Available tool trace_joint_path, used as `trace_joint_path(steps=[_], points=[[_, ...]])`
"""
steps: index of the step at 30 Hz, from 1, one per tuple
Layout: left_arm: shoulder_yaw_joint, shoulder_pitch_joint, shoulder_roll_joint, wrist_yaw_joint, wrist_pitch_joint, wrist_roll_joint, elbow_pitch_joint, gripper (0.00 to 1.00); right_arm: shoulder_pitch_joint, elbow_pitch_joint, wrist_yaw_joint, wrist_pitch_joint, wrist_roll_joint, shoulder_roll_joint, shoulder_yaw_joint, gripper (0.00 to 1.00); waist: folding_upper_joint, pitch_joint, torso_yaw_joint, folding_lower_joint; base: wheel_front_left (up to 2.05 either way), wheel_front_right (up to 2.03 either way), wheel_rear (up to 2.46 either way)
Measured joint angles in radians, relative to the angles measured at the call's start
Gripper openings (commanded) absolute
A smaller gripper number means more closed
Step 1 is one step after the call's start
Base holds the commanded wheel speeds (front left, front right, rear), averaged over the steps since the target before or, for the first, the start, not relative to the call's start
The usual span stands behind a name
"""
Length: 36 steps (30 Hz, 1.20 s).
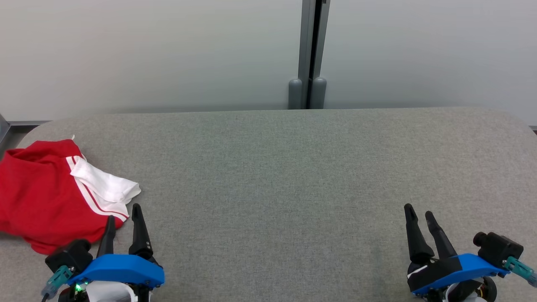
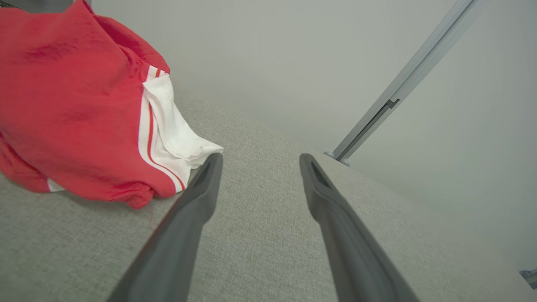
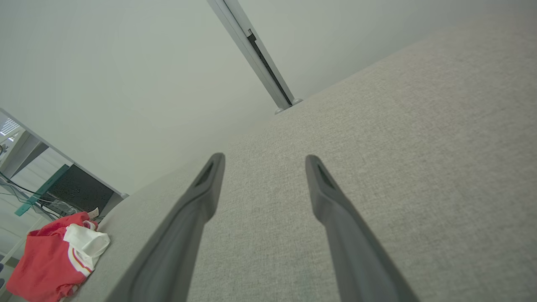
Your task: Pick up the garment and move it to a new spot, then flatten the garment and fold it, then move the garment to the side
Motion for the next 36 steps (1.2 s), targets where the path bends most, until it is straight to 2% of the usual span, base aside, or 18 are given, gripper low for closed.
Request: trace_joint_path(steps=[18,36], points=[[-0.013,-0.021,0.005,0.017,-0.044,0.173,0.111,1.0,-0.003,0.049,0.001,-0.045,-0.216,-0.001,0.011,1.0,0.0,-0.007,0.004,-0.0002,0.0,0.0,0.0],[-0.025,-0.037,0.005,0.026,-0.083,0.302,0.123,1.0,-0.018,0.077,0.001,-0.084,-0.366,-0.002,0.023,1.0,0.0,-0.007,0.013,-0.0001,0.0,0.0,0.0]])
